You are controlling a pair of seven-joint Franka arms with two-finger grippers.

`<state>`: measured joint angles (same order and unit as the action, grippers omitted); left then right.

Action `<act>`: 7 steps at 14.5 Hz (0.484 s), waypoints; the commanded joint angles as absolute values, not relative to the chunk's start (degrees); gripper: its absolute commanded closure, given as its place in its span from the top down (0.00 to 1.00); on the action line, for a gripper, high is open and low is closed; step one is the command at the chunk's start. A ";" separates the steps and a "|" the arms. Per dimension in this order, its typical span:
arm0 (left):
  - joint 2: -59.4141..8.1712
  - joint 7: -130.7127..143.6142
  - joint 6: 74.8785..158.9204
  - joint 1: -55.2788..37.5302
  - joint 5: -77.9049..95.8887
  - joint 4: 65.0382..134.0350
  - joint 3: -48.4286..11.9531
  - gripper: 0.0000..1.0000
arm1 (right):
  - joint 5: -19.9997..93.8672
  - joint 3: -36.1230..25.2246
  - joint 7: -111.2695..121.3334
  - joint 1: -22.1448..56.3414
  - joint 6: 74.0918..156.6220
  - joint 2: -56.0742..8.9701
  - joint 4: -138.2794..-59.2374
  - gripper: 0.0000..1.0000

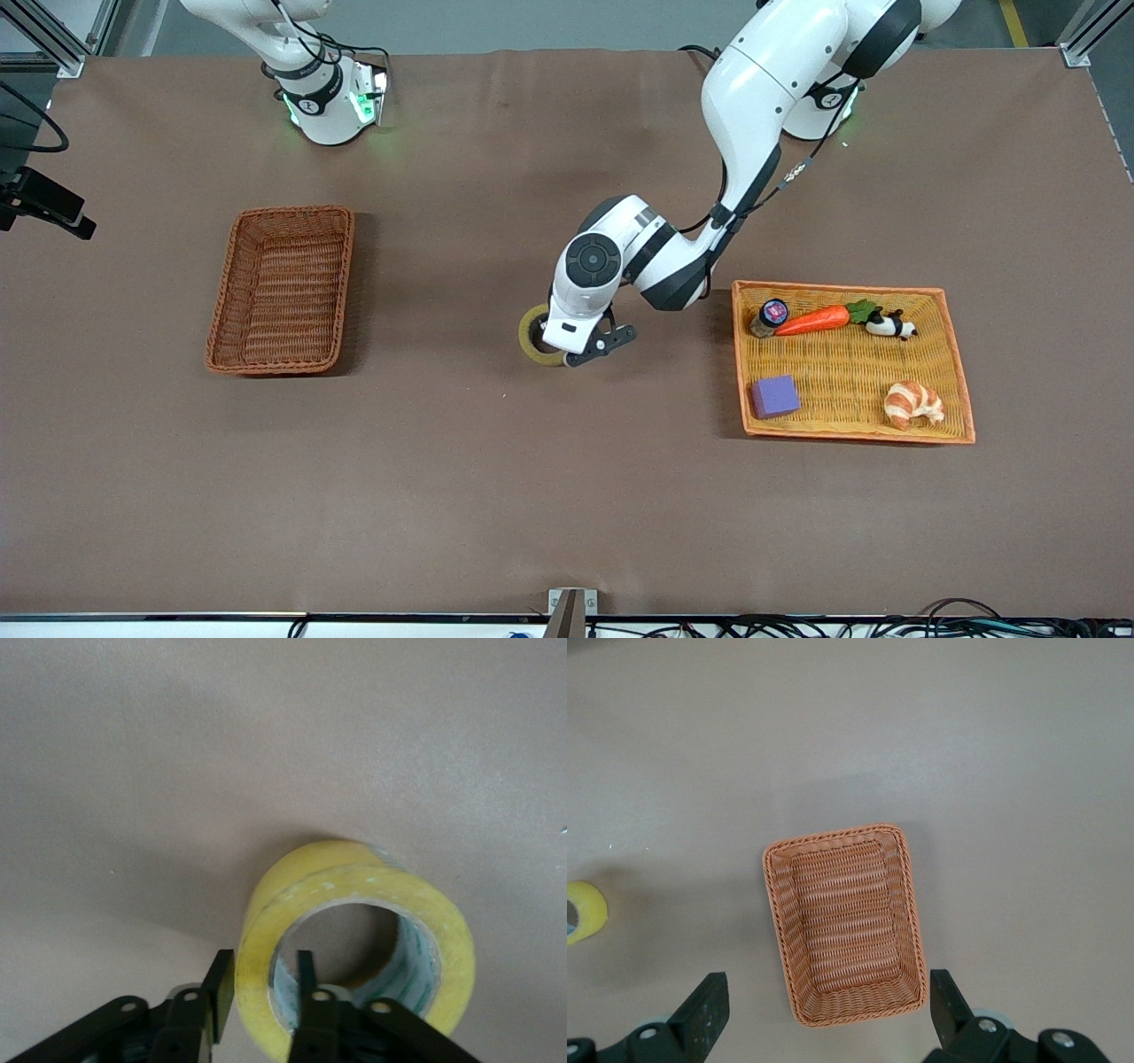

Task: Move tape to another basket
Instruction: 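Release the tape with the left gripper while the right gripper reaches toward it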

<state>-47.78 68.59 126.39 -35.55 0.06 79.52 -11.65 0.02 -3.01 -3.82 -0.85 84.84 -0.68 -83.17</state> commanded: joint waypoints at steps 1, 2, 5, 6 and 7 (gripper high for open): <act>-47.47 68.55 125.43 -35.42 -1.40 77.78 -11.43 1.00 | 0.62 -3.34 -3.43 -0.62 85.25 -0.35 -83.67 1.00; -45.89 68.47 125.07 -34.81 -2.10 77.78 -11.34 1.00 | 0.62 -3.34 -3.51 -0.62 85.25 -0.44 -83.67 1.00; -38.53 64.53 120.62 -28.25 -5.88 77.96 -10.37 1.00 | 0.97 -2.73 -3.78 0.52 85.25 -0.87 -83.67 1.00; -35.80 61.73 116.58 -25.17 -5.98 77.87 -10.37 1.00 | 1.84 -2.12 -3.69 2.01 85.51 -1.66 -83.67 1.00; -32.90 58.83 114.11 -22.18 -5.98 77.87 -10.28 1.00 | 2.63 -1.15 -3.60 2.98 86.74 -2.98 -83.67 1.00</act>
<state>-40.35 63.87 119.79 -28.38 -5.15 75.63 -9.96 1.21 -2.35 -3.65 0.55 85.03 -1.16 -83.29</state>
